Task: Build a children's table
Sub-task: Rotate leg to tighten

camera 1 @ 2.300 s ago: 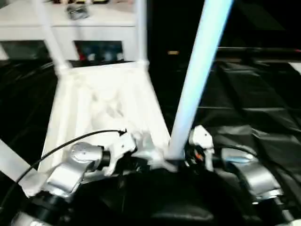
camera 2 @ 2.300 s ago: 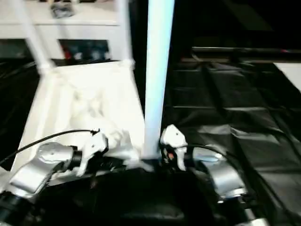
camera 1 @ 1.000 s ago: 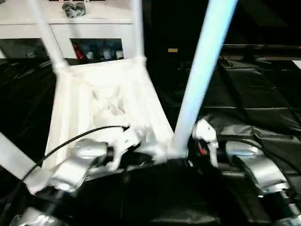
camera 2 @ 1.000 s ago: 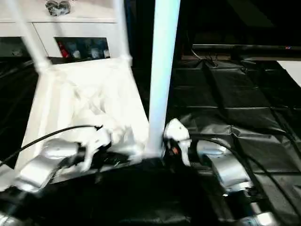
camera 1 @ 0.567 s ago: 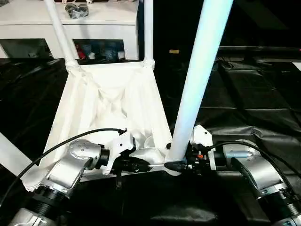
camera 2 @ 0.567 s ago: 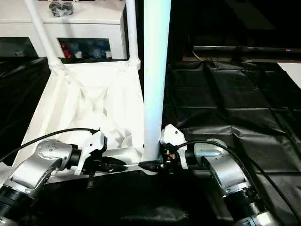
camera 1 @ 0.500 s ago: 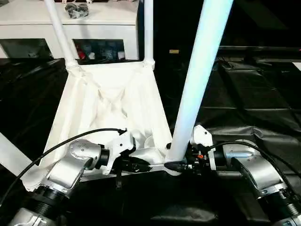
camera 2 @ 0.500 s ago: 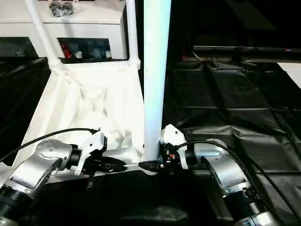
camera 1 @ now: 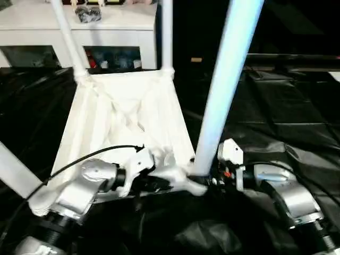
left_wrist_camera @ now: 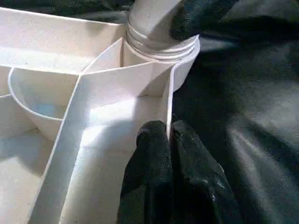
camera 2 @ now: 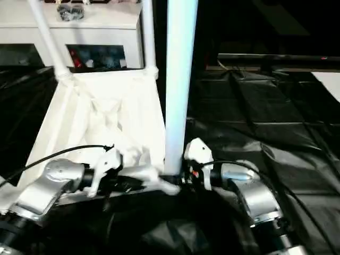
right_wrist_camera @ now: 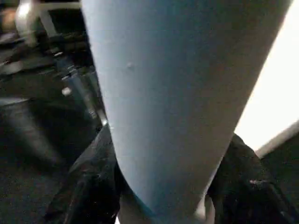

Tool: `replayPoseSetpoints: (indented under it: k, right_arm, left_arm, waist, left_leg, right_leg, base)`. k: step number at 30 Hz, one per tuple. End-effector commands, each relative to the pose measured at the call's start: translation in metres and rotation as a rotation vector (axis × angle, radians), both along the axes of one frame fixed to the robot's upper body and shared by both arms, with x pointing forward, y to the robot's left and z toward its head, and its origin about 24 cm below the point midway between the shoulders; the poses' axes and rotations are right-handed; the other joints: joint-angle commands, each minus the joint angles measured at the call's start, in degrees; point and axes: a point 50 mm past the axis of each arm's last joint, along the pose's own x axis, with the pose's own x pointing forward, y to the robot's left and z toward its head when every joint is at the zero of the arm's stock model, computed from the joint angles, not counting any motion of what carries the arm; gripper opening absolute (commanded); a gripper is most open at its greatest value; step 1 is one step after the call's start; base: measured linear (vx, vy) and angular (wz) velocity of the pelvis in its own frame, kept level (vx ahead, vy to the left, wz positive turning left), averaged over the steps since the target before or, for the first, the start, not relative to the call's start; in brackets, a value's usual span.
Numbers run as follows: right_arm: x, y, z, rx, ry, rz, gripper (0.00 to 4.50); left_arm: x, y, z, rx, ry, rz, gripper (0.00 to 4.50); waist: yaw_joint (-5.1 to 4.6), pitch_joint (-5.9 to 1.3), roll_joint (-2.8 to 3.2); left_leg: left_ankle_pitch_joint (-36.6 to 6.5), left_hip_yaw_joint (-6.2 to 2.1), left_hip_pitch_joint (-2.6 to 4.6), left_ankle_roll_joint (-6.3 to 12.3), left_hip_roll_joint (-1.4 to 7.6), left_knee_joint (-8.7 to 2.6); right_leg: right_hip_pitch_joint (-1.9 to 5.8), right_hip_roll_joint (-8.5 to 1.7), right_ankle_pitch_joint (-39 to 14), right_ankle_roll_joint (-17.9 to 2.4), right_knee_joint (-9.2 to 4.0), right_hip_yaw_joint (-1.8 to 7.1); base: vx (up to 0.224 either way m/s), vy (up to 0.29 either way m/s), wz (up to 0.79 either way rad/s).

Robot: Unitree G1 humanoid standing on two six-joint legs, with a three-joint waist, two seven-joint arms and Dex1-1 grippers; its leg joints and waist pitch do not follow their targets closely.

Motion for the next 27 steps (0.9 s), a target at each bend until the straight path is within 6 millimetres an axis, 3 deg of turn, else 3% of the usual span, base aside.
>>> replayPoseSetpoints:
  k: [1, 3, 4, 6, 8, 9, 10, 11, 12, 13, 14, 15, 16, 18, 21, 25, 27]
  right_arm:
    - [-0.008, 0.017, -0.027, -0.022, 0.112, -0.057, 2.05]
    - [-0.005, 0.020, -0.030, -0.028, 0.121, -0.108, 2.04]
    - [-0.004, 0.025, -0.032, -0.031, 0.124, -0.146, 2.04]
    - [-0.002, 0.029, -0.035, -0.033, 0.147, -0.196, 2.04]
    - [0.004, 0.037, -0.039, -0.046, 0.170, -0.281, 2.03]
    - [0.008, 0.040, -0.041, -0.055, 0.181, -0.333, 2.03]
    - [0.011, 0.050, -0.039, -0.032, 0.203, -0.349, 2.03]
    - [0.013, 0.057, -0.038, -0.015, 0.221, -0.355, 2.03]
    - [0.015, 0.064, -0.036, -0.011, 0.213, -0.363, 2.03]
    - [0.016, 0.067, -0.035, -0.009, 0.205, -0.361, 2.03]
    - [0.017, 0.069, -0.034, -0.004, 0.195, -0.355, 2.03]
    - [0.017, 0.070, -0.033, 0.002, 0.198, -0.351, 2.03]
    - [0.017, 0.070, -0.031, 0.031, 0.213, -0.341, 2.36]
    - [0.016, 0.069, -0.030, 0.044, 0.221, -0.336, 2.70]
    - [0.015, 0.062, -0.024, 0.068, 0.224, -0.292, 2.82]
    - [0.012, 0.045, -0.017, 0.022, 0.177, -0.187, 3.16]
    - [0.008, 0.032, -0.012, -0.003, 0.152, -0.103, 3.16]
  left_arm:
    - [0.010, -0.017, 0.003, -0.061, -0.041, 0.109, 0.00]
    - [0.013, -0.022, 0.003, -0.055, -0.054, 0.143, 0.00]
    - [0.016, -0.026, 0.002, -0.042, -0.068, 0.182, 0.00]
    - [0.020, -0.031, 0.002, -0.040, -0.076, 0.218, 0.00]
    - [0.026, -0.039, 0.004, -0.040, -0.095, 0.289, 0.00]
    - [0.029, -0.044, 0.004, -0.045, -0.098, 0.314, 0.00]
    - [0.031, -0.051, 0.006, -0.057, -0.105, 0.334, 0.00]
    - [0.032, -0.056, 0.007, -0.066, -0.108, 0.345, 0.00]
    - [0.032, -0.062, 0.009, -0.078, -0.112, 0.344, 0.00]
    - [0.032, -0.064, 0.010, -0.085, -0.114, 0.335, 0.00]
    - [0.032, -0.067, 0.011, -0.092, -0.117, 0.320, 0.00]
    - [0.031, -0.067, 0.011, -0.093, -0.117, 0.313, 0.00]
    - [0.030, -0.066, 0.011, -0.091, -0.118, 0.293, 0.00]
    - [0.029, -0.065, 0.011, -0.091, -0.118, 0.280, 0.00]
    - [0.024, -0.057, 0.010, -0.093, -0.113, 0.221, 0.00]
    - [0.015, -0.045, 0.009, -0.097, -0.087, 0.140, 0.00]
    - [0.012, -0.037, 0.009, -0.094, -0.073, 0.096, 0.00]
  waist:
    - [-0.22, -1.73, -0.77]
    - [-0.48, -1.46, -0.80]
    - [-0.71, -1.28, -0.37]
    - [-0.93, -1.44, -0.61]
    - [-1.51, -1.27, -0.48]
    - [-1.76, -1.33, -0.14]
    - [-2.10, -1.35, -0.29]
    - [-2.29, -1.33, -0.22]
    - [-2.65, -1.42, -0.01]
    - [-2.77, -1.45, -0.04]
    - [-2.89, -1.60, 0.17]
    - [-3.02, -1.56, 0.26]
    - [-3.12, -1.56, -0.02]
    - [-3.05, -1.56, 0.00]
    - [-2.90, -1.59, -0.07]
    - [-2.42, -1.79, -0.21]
    - [-2.15, -1.97, -0.26]
  left_leg:
    - [-16.52, -2.24, 0.72, -0.21, 3.56, -4.72]
    - [-19.20, -2.41, 1.05, -0.96, 3.40, -4.78]
    - [-21.26, -2.58, 1.46, -1.61, 3.38, -4.86]
    - [-22.04, -2.98, 1.31, -1.90, 3.29, -4.97]
    - [-23.46, -3.01, 1.54, -2.24, 3.19, -5.03]
    - [-25.21, -3.17, 2.01, -2.65, 2.97, -4.75]
    - [-25.89, -3.33, 2.00, -2.72, 2.90, -4.78]
    - [-25.89, -3.48, 1.64, -2.69, 2.94, -5.01]
    - [-25.91, -3.86, 0.83, -2.76, 3.11, -5.63]
    - [-26.31, -4.11, 0.65, -2.97, 3.18, -5.94]
    - [-27.77, -4.13, 1.39, -3.01, 3.13, -5.67]
    - [-28.34, -4.16, 1.53, -2.94, 3.10, -5.66]
    - [-28.28, -4.11, 1.40, -2.53, 3.15, -5.78]
    - [-27.73, -4.01, 1.39, -2.31, 3.18, -5.82]
    - [-26.80, -3.89, 1.26, -1.74, 3.22, -5.84]
    - [-22.20, -3.27, 1.07, -0.55, 3.38, -5.71]
    - [-19.97, -3.24, 0.87, 0.11, 3.47, -5.66]
  right_leg:
    - [1.18, -5.14, -23.70, -9.57, -5.75, 2.77]
    - [0.81, -5.19, -29.29, -7.82, -6.35, 2.71]
    - [0.43, -5.22, -32.53, -6.70, -6.82, 2.69]
    - [0.67, -5.36, -34.78, -5.11, -7.02, 2.55]
    - [0.10, -5.08, -35.38, -4.90, -7.24, 2.48]
    - [-0.18, -5.17, -37.40, -4.32, -7.56, 2.26]
    - [-0.08, -5.16, -37.94, -3.78, -7.83, 1.95]
    - [0.25, -5.20, -37.32, -3.75, -7.70, 1.84]
    - [0.94, -5.16, -34.81, -3.86, -7.45, 1.55]
    - [0.97, -5.13, -33.11, -4.03, -7.25, 1.57]
    - [0.47, -5.24, -32.23, -4.69, -7.46, 1.79]
    - [0.36, -5.22, -31.66, -5.08, -7.54, 1.82]
    - [0.52, -5.22, -29.75, -5.84, -7.52, 1.92]
    - [0.45, -5.26, -28.75, -6.26, -7.46, 2.14]
    - [0.51, -5.35, -27.67, -6.79, -7.35, 2.49]
    - [0.77, -5.28, -22.29, -8.73, -6.83, 2.85]
    - [1.29, -5.30, -19.95, -9.55, -6.55, 2.75]
  base:
    - [0.000, 0.000, 0.00]
    - [0.000, 0.000, 0.00]
    - [0.000, 0.000, 0.00]
    - [0.000, 0.000, 0.00]
    - [0.000, 0.000, 0.00]
    - [-0.051, 0.014, -0.04]
    - [0.000, 0.000, 0.00]
    - [0.000, 0.000, 0.00]
    - [-0.010, 0.043, -0.21]
    - [0.000, 0.000, 0.00]
    - [0.000, 0.000, 0.00]
    - [0.000, 0.000, 0.00]
    - [0.000, 0.000, 0.00]
    - [0.000, 0.000, 0.00]
    - [0.000, 0.000, 0.00]
    - [0.000, 0.000, 0.00]
    - [0.000, 0.000, 0.00]
